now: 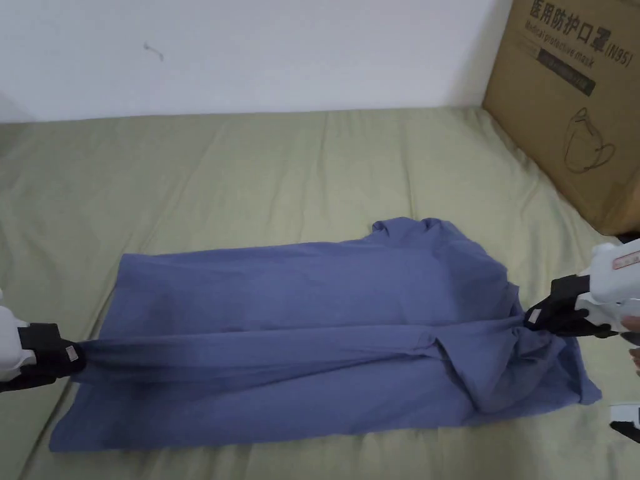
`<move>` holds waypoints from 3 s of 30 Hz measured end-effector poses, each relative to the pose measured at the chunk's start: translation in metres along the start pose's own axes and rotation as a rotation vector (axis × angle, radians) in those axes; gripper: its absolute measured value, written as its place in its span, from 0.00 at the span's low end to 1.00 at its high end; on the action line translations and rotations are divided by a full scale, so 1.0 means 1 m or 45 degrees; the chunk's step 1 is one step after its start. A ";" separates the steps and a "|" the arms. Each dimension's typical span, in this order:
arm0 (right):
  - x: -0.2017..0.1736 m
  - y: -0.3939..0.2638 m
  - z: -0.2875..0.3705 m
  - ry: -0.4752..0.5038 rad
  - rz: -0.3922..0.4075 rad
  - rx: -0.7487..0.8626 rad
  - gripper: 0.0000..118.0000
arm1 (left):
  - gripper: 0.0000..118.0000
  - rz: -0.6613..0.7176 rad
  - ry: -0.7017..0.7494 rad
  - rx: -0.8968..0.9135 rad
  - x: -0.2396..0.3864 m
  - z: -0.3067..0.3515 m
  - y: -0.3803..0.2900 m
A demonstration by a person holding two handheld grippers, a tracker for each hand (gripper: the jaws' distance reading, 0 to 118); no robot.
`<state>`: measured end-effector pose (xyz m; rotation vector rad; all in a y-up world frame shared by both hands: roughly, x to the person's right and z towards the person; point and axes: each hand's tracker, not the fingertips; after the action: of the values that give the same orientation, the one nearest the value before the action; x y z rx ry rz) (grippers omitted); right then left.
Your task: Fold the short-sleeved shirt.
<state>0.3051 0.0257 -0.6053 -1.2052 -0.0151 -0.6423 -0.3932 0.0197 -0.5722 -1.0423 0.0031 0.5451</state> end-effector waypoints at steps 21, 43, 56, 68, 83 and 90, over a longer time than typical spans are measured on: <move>-0.053 -0.133 0.082 -0.146 0.605 0.406 0.54 | 0.62 -0.499 0.122 0.127 0.037 0.092 -0.088; -0.026 -0.123 0.059 -0.181 0.634 0.308 0.00 | 0.56 -0.482 0.389 -0.194 0.016 -0.005 -0.064; 0.008 -0.073 0.017 -0.291 0.489 0.162 0.86 | 0.01 -0.490 0.258 -0.048 0.025 0.042 -0.056; 0.011 -0.072 -0.013 -0.202 0.475 0.029 0.07 | 0.01 -0.443 0.284 -0.120 0.009 0.016 -0.065; 0.026 -0.110 0.080 -0.207 0.509 0.079 0.06 | 0.01 -0.585 0.281 -0.152 0.014 0.078 -0.077; 0.052 -0.169 0.108 -0.127 0.482 -0.032 0.06 | 0.01 -0.527 0.223 -0.233 -0.023 0.122 -0.134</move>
<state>0.3038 0.0615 -0.4013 -1.2227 0.1354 -0.2515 -0.3864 0.0584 -0.3932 -1.2269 -0.1073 0.0782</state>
